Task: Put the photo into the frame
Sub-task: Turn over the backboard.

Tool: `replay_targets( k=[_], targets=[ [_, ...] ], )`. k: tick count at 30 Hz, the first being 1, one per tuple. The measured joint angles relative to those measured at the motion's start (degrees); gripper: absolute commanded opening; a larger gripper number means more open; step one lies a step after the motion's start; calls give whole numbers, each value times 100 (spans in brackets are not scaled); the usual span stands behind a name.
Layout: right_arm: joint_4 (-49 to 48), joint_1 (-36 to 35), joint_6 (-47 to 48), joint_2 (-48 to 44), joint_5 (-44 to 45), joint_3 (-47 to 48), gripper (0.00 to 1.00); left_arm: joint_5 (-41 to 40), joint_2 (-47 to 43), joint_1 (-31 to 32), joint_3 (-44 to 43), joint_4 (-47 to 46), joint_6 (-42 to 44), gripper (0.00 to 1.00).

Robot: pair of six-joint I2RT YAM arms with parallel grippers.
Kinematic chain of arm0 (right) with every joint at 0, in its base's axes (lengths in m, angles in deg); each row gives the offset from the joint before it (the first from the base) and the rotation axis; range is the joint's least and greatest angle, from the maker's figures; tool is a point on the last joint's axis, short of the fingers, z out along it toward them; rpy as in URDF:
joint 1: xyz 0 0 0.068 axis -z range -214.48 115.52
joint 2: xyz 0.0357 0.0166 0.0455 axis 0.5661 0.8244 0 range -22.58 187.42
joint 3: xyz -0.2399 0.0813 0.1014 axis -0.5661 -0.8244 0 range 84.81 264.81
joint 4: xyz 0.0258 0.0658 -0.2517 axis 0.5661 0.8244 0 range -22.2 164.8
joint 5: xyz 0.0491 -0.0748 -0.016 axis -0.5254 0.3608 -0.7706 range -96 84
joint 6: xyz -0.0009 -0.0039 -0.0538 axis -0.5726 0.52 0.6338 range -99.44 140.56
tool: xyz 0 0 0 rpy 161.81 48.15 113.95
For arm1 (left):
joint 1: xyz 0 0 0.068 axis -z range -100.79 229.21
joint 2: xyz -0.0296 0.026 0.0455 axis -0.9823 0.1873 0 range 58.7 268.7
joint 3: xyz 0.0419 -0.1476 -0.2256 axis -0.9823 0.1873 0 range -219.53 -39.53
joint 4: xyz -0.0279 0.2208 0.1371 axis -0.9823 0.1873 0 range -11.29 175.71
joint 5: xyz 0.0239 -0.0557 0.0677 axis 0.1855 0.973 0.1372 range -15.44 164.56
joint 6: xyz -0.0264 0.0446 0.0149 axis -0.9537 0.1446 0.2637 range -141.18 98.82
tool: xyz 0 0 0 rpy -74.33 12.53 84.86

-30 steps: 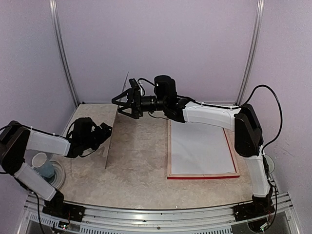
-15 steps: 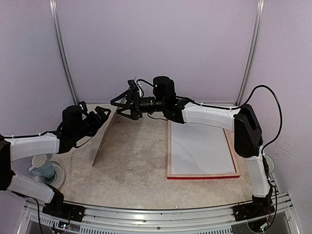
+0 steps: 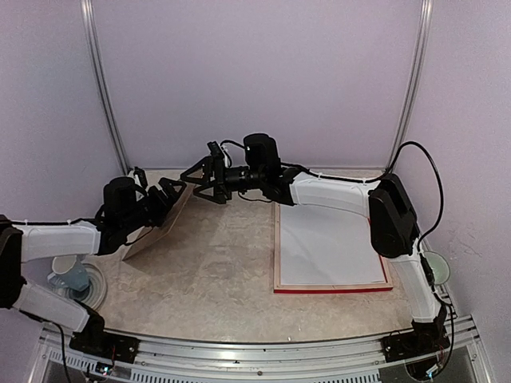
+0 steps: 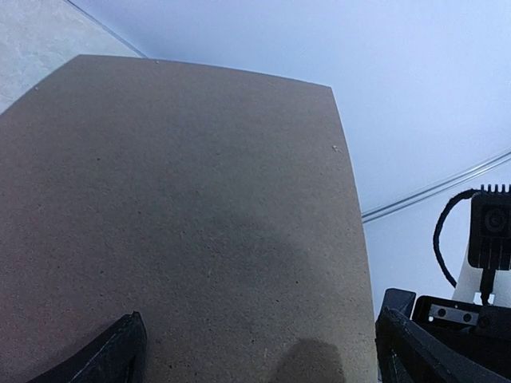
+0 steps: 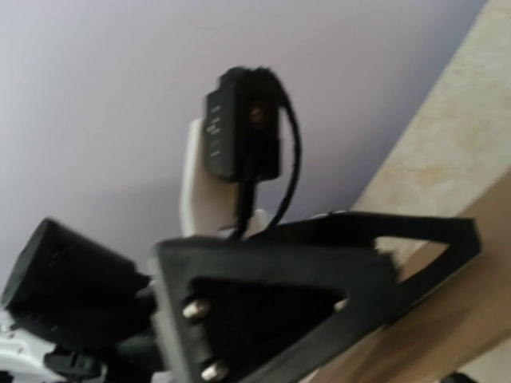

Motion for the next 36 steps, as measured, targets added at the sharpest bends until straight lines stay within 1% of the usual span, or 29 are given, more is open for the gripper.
replay_targets(
  k=[8,19,36],
  targets=[
    [13,68,-103,282,4,0,99,15,195,90,61,-96,-94,99],
    [-229,81,-428,343,-35,31,99,-48,273,190,46,-304,-127,99],
    [-466,170,-581,345,-68,223,99,-223,398,483,-411,-393,-208,99]
  ],
)
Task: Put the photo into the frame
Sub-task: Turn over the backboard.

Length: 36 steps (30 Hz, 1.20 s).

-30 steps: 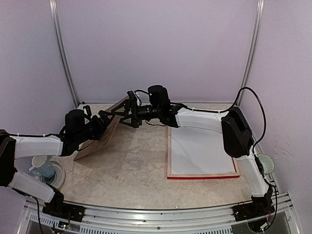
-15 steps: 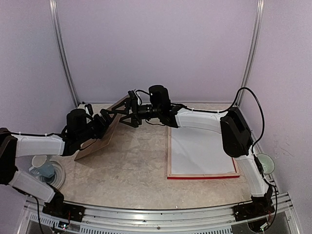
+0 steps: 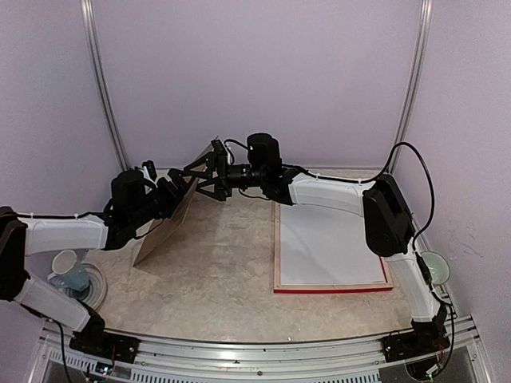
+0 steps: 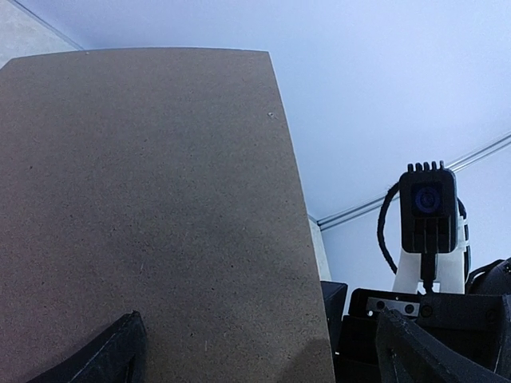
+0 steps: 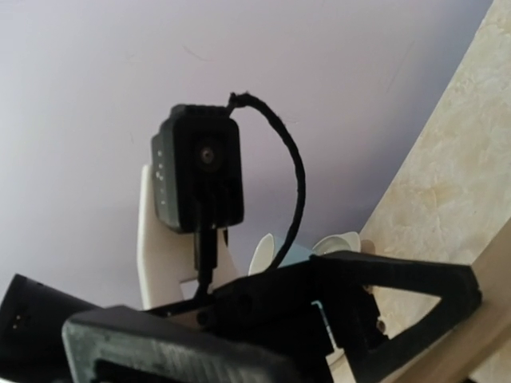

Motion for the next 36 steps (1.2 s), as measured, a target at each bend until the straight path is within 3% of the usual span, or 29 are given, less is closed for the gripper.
replay_targets(
  k=[36],
  targets=[
    [378,26,249,-542,66,133,99,-33,-28,422,-629,-391,-269,98]
  ],
)
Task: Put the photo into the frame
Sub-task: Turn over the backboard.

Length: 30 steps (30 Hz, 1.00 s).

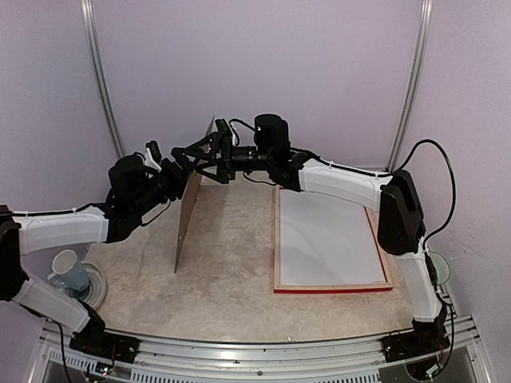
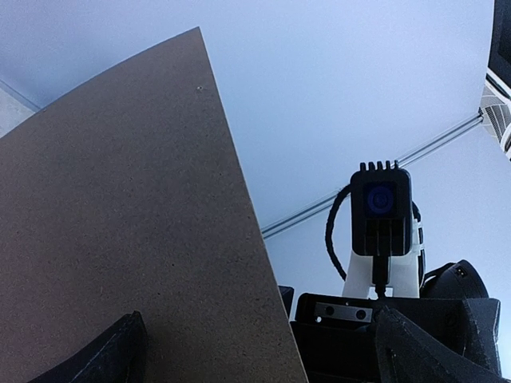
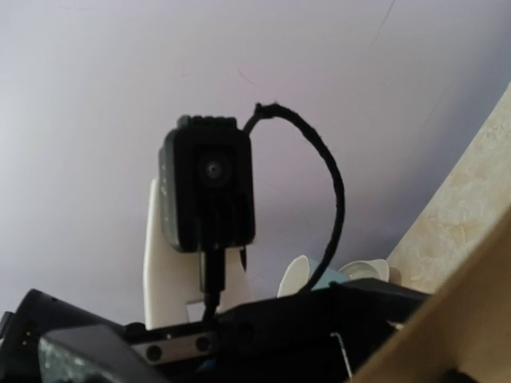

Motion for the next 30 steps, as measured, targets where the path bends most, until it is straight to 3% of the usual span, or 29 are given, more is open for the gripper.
replay_targets(
  k=[16,30],
  targets=[
    [-138,-258,118,-160,-243,396,99,538,-9,310,-125,48,-214,98],
    [-310,-264,223,-315,-234,-557,99,496,-223,149,715,57,-313,99]
  ],
)
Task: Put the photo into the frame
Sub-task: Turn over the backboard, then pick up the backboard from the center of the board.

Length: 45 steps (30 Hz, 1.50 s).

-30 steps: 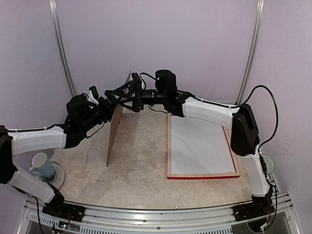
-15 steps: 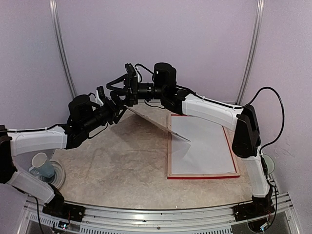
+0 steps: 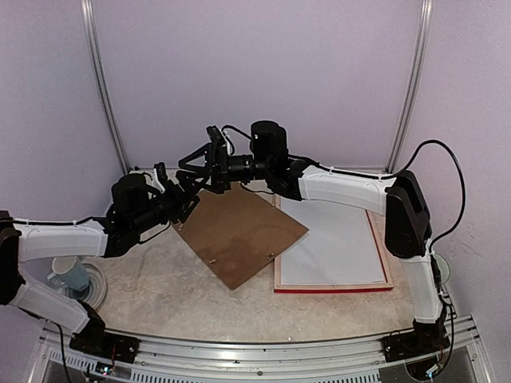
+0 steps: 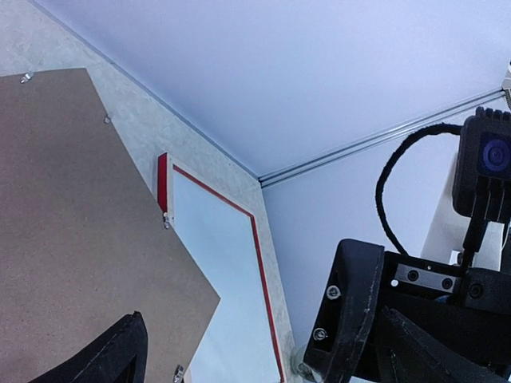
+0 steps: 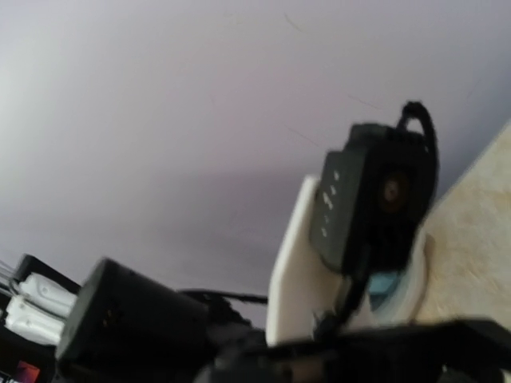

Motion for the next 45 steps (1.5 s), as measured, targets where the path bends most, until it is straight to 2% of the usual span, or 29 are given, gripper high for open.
replay_targets(
  k=[3,8,12,17,22,31,39,45],
  targets=[
    [144,68,192,-317,79,-538,99,-157,-168,0,214,238,17,99],
    [1106,345,870,-846,448,-1088,99,-546,-763,-50,723,868,-2,99],
    [2216,780,1648,-1025,962,-986,99,-669,-1088,-74,1274,1191,-157,99],
    [3807,1305,2549,-955,1703,-341,99,-581,-1150,-39,1853,1263,-463,99],
    [4625,1624,3047,-881,2208,-160,99,-378,-925,7,2249,949,-717,99],
    [5014,1845,3357,-883,2516,-1220,97,22,315,13,2380,-282,-1088,96],
    [4865,2247,3379,-1176,2439,-2487,93,367,1384,13,2286,-1698,-1340,92],
    [4570,2428,3362,-1401,2238,-2892,93,542,1912,15,2249,-2435,-1528,90]
  ],
)
